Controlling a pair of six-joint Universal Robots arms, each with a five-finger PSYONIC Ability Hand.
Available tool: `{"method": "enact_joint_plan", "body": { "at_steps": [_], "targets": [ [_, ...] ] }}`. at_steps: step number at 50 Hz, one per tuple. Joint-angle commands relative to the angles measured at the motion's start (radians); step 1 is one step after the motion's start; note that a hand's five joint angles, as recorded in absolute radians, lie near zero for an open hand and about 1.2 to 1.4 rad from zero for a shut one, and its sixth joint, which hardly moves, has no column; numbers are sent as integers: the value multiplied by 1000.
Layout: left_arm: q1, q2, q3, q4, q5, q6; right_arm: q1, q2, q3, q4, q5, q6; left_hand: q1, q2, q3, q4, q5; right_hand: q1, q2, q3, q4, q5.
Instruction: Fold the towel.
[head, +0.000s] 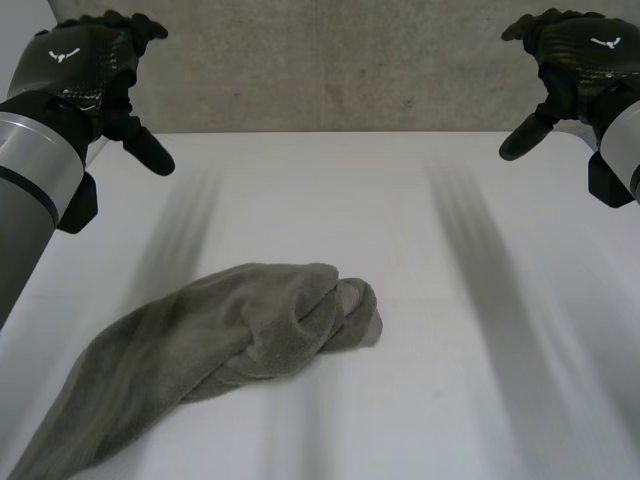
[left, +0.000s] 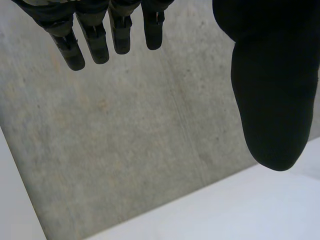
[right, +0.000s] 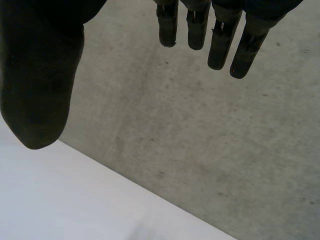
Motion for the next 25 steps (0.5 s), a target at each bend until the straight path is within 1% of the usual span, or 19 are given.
{"method": "enact_joint_plan", "body": {
  "at_steps": [1, 8, 21, 25],
  "targets": [
    [2, -11, 33, -69, 27, -20, 0, 13, -6, 1, 43, -10, 83, 83, 83, 83, 79, -26, -70, -67, -81, -59],
    [5, -27, 52, -94, 61, -20, 0, 13, -6, 1, 38, -15, 89, 89, 89, 89, 85, -26, -70, -67, -81, -59],
    [10, -52, 66, -111, 61, -17, 0, 16, -6, 1, 32, -25, 31, 31, 30, 31, 26, -26, -70, -67, -81, -59],
    [10, -50, 60, -108, 64, -11, 1, 17, -6, 3, 17, -33, 22, 22, 21, 22, 17, -26, -70, -67, -81, -59]
  ]
}}
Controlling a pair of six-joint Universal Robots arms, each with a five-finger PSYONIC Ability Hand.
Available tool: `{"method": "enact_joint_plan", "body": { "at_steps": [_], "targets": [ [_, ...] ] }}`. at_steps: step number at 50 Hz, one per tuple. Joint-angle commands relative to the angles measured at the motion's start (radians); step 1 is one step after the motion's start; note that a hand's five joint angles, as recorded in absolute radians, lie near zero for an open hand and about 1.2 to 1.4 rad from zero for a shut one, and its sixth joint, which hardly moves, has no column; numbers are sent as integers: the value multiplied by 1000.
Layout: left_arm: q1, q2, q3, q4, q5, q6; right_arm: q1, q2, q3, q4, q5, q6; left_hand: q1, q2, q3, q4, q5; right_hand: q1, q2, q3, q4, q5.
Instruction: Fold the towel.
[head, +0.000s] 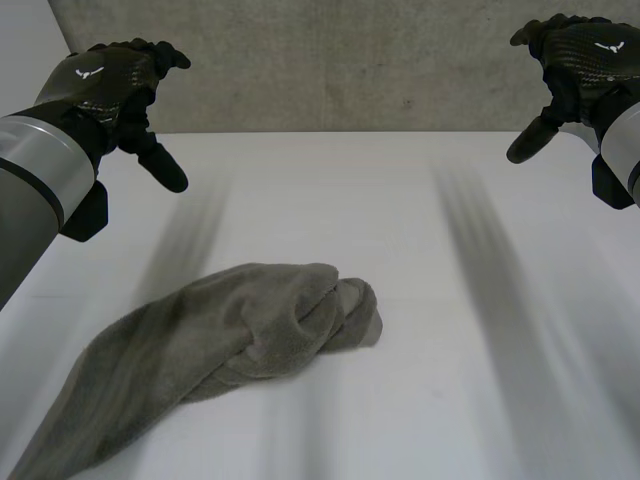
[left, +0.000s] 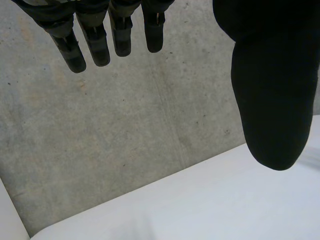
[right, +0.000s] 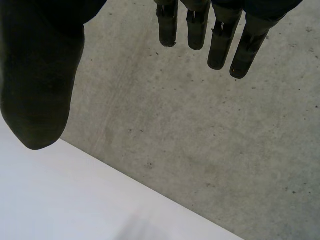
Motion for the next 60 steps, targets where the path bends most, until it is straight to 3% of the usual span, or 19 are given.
{"method": "enact_joint_plan", "body": {
  "at_steps": [1, 5, 10, 17, 29, 38, 40, 41, 42, 43, 44, 45, 46, 47, 50, 55, 57, 58, 60],
  "targets": [
    [1, 3, -8, 4, 2, 6, 5, 3, 0, 3, -38, -15, 3, 4, 4, 4, 2, -26, -70, -67, -81, -59],
    [0, 3, -29, 4, 8, 31, 6, 7, 11, 1, -138, -23, -17, -16, -16, -16, -19, -26, -70, -67, -81, -59],
    [3, -1, -95, 8, 63, 121, 3, 75, 1, 69, -348, -21, -17, -16, -16, -16, -19, -26, -70, -67, -81, -59],
    [81, -54, -184, 39, 131, 240, 47, 225, -43, 136, -416, -12, 9, 10, 10, 10, 8, -26, -70, -67, -81, -59],
    [130, -327, -152, 36, 209, 345, 225, 558, -100, 132, -362, -7, 38, 40, 40, 40, 37, -26, -70, -67, -81, -59],
    [119, -456, -146, 37, 200, 486, 265, 633, -134, 83, -248, -17, 226, 227, 227, 227, 224, 87, 43, 46, 32, 54],
    [116, -462, -144, 41, 200, 487, 265, 635, -138, 61, -241, -12, 276, 277, 277, 277, 274, 358, 315, 317, 304, 325],
    [116, -462, -144, 41, 200, 487, 265, 635, -138, 61, -241, -12, 276, 277, 277, 277, 275, 360, 316, 319, 305, 327],
    [113, -467, -138, 44, 199, 487, 265, 633, -140, 54, -239, -9, 398, 399, 400, 399, 397, 534, 491, 493, 480, 501],
    [113, -468, -129, 50, 199, 485, 265, 633, -140, 54, -239, -9, 591, 592, 593, 593, 590, 536, 492, 495, 481, 503],
    [113, -468, -129, 50, 199, 485, 264, 632, -141, 46, -238, -9, 593, 594, 595, 594, 592, 763, 719, 722, 708, 730],
    [112, -470, -118, 62, 199, 485, 264, 630, -146, 38, -236, -7, 852, 853, 853, 853, 850, 1053, 1009, 1012, 998, 1020],
    [108, -471, -108, 77, 197, 485, 264, 630, -146, 38, -236, -7, 1102, 1103, 1103, 1103, 1100, 1056, 1012, 1015, 1001, 1023],
    [108, -471, -108, 77, 197, 485, 262, 624, -153, 31, -233, -7, 1104, 1105, 1105, 1105, 1103, 1194, 1151, 1153, 1139, 1161],
    [92, -471, -58, 142, 191, 485, 261, 600, -184, 6, -218, -14, 1180, 1181, 1181, 1181, 1179, 1196, 1152, 1155, 1141, 1163],
    [50, -427, 41, 298, 99, 480, 250, 457, -250, -127, -161, -18, 1180, 1181, 1181, 1181, 1179, 1196, 1152, 1155, 1141, 1163],
    [14, -317, 80, 463, -29, 459, 244, 389, -249, -215, -133, -20, 1180, 1181, 1181, 1181, 1179, 1196, 1152, 1155, 1141, 1163],
    [13, -317, 80, 464, -30, 459, 233, 327, -236, -317, -106, -18, 1180, 1181, 1181, 1181, 1179, 1196, 1152, 1155, 1141, 1163],
    [-13, -225, 69, 678, -146, 409, 218, 271, -210, -424, -78, -18, 1180, 1181, 1181, 1181, 1179, 1196, 1152, 1155, 1141, 1163]
  ]
}}
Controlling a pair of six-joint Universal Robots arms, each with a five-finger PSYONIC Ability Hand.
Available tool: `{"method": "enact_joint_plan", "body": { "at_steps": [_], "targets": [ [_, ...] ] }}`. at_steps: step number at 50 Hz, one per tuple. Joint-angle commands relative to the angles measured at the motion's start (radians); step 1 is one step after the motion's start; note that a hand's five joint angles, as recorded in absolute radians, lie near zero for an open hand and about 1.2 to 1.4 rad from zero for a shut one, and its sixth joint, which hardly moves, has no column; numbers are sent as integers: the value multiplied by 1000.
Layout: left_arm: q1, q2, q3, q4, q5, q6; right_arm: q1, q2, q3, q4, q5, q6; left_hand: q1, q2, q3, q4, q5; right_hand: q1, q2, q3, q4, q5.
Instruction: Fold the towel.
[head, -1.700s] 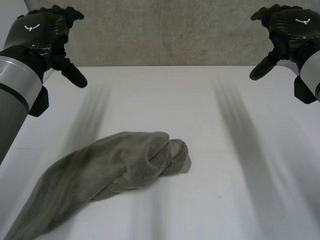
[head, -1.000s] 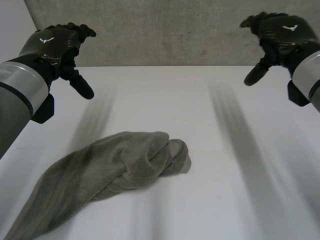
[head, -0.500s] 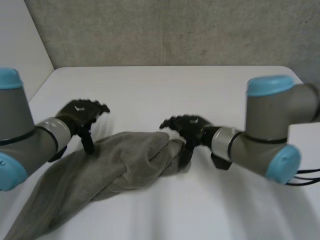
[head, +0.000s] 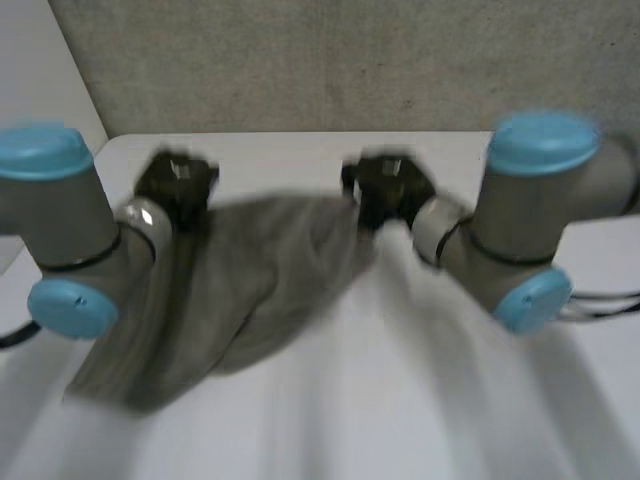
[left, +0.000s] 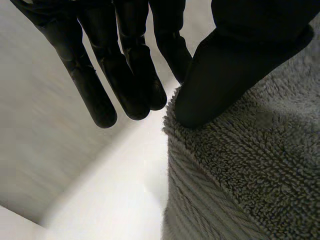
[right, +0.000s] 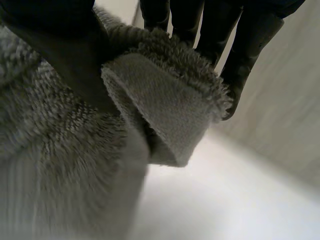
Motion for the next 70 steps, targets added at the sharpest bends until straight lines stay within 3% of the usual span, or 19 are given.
{"method": "enact_joint_plan", "body": {
  "at_steps": [1, 5, 13, 15, 24, 35, 43, 50, 53, 54, 55, 56, 57, 58, 59, 60, 63, 68, 70],
  "targets": [
    [-66, 194, 43, 388, -246, -70, -48, -254, 52, -399, 104, -1, 237, 189, 190, 189, 219, 127, 100, 99, 73, 115],
    [-81, 283, -41, 556, -284, -113, -85, -307, 108, -468, 92, -9, 237, 189, 190, 189, 219, 127, 100, 99, 73, 115],
    [-105, 265, -272, 558, -224, -117, -104, -218, 163, -242, -77, -102, 237, 189, 190, 189, 219, 127, 100, 99, 73, 115],
    [-104, 239, -321, 563, -212, -117, -104, -144, 181, -129, -107, -221, 237, 189, 190, 189, 219, 127, 100, 99, 73, 115],
    [-90, 101, -457, 554, -198, -110, -111, -29, 287, 28, -98, -561, 237, 189, 190, 189, 219, 127, 100, 99, 73, 115],
    [-69, 94, -533, 436, -197, -110, -119, -55, 364, 69, -89, -581, 237, 189, 190, 189, 219, 127, 100, 99, 73, 115],
    [-47, 165, -576, 310, -198, -111, -165, -168, 421, 144, -110, -590, 237, 189, 190, 189, 219, 127, 100, 99, 73, 115],
    [-15, 228, -621, 288, -201, -113, -194, -210, 444, 204, -109, -750, 222, 175, 175, 175, 205, 127, 100, 99, 73, 115],
    [11, 246, -639, 287, -198, -113, -233, -219, 455, 249, -97, -871, 93, 46, 46, 46, 76, 127, 100, 99, 73, 115],
    [20, 251, -645, 284, -195, -111, -240, -219, 459, 285, -95, -926, -87, -134, -134, -134, -104, 127, 100, 99, 73, 115],
    [20, 251, -645, 284, -195, -111, -242, -219, 459, 322, -93, -967, -89, -136, -136, -136, -106, 70, 43, 41, 16, 58],
    [22, 258, -652, 279, -195, -110, -242, -219, 459, 322, -93, -968, -449, -497, -496, -496, -467, 69, 42, 41, 15, 58],
    [22, 266, -655, 271, -195, -108, -243, -221, 456, 348, -107, -984, -743, -791, -790, -791, -761, -320, -347, -349, -374, -332],
    [22, 266, -655, 271, -195, -108, -243, -221, 456, 348, -107, -984, -746, -794, -793, -794, -764, -324, -351, -352, -378, -336],
    [20, 275, -655, 265, -194, -108, -242, -227, 453, 356, -110, -981, -816, -864, -863, -863, -834, -763, -790, -791, -817, -775],
    [20, 294, -655, 258, -194, -107, -240, -244, 444, 350, -110, -962, -840, -887, -887, -887, -858, -971, -998, -999, -1025, -982],
    [20, 312, -655, 254, -191, -104, -231, -305, 412, 301, -112, -871, -846, -894, -893, -894, -864, -1095, -1122, -1123, -1149, -1106],
    [17, 372, -652, 241, -172, -84, -231, -334, 353, 238, -138, -684, -846, -894, -893, -894, -864, -1095, -1122, -1123, -1149, -1106],
    [22, 412, -644, 222, -107, -55, -230, -336, 329, 235, -156, -629, -832, -879, -879, -879, -849, -1095, -1122, -1123, -1149, -1106]
  ]
}}
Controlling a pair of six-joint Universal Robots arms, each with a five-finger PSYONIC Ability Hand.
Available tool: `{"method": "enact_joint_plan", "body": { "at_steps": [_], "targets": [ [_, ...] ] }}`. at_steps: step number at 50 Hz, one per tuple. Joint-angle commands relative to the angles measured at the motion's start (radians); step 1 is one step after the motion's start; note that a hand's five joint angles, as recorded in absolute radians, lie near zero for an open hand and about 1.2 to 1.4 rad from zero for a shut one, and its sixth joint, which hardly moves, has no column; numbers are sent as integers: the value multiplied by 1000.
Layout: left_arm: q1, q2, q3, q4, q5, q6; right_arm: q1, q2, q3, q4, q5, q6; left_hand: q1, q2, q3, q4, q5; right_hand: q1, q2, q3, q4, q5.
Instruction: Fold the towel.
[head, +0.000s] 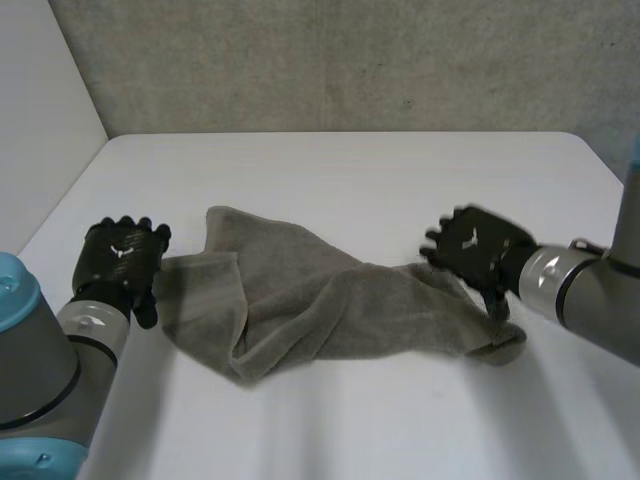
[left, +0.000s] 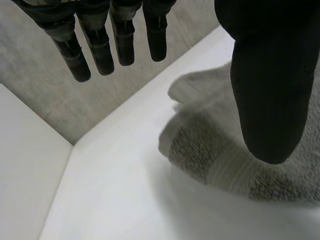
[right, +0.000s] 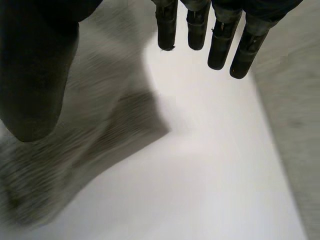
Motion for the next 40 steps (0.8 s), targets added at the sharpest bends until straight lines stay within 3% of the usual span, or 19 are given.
{"method": "enact_joint_plan", "body": {
  "at_steps": [1, 5, 7, 13, 18, 22, 28, 31, 40],
  "targets": [
    [1, 76, 11, -28, 79, 42, 10, -34, -102, -62, -60, 267, 23, 26, 25, 23, 29, -58, -71, -68, -82, -60],
    [3, 94, 19, -39, 151, 59, 7, -16, -183, -56, -91, 356, 35, 38, 37, 35, 41, -58, -71, -68, -82, -60],
    [3, 96, 34, -45, 233, 62, 10, 9, -214, -55, -91, 375, 76, 79, 78, 76, 82, -51, -64, -61, -75, -53],
    [3, 76, 65, -80, 297, 62, 75, 180, -396, 42, -89, 442, 109, 111, 110, 109, 114, 40, 27, 30, 16, 38],
    [-2, 39, 103, -178, 349, 65, 93, 312, -536, 134, -104, 531, 109, 111, 110, 109, 114, 49, 36, 39, 25, 47],
    [7, 16, 138, -299, 448, 67, 92, 383, -609, 188, -132, 577, 109, 111, 110, 109, 114, 49, 36, 39, 25, 47],
    [18, -7, 154, -349, 568, 76, 92, 486, -691, 240, -183, 630, 106, 108, 107, 106, 111, 96, 83, 86, 72, 94],
    [23, -13, 154, -349, 577, 93, 92, 527, -716, 264, -187, 640, 106, 108, 107, 106, 111, 152, 138, 142, 128, 150],
    [39, -102, 148, -385, 579, 347, 92, 596, -731, 320, -197, 637, 109, 111, 110, 109, 114, 272, 258, 262, 248, 270]
  ]
}}
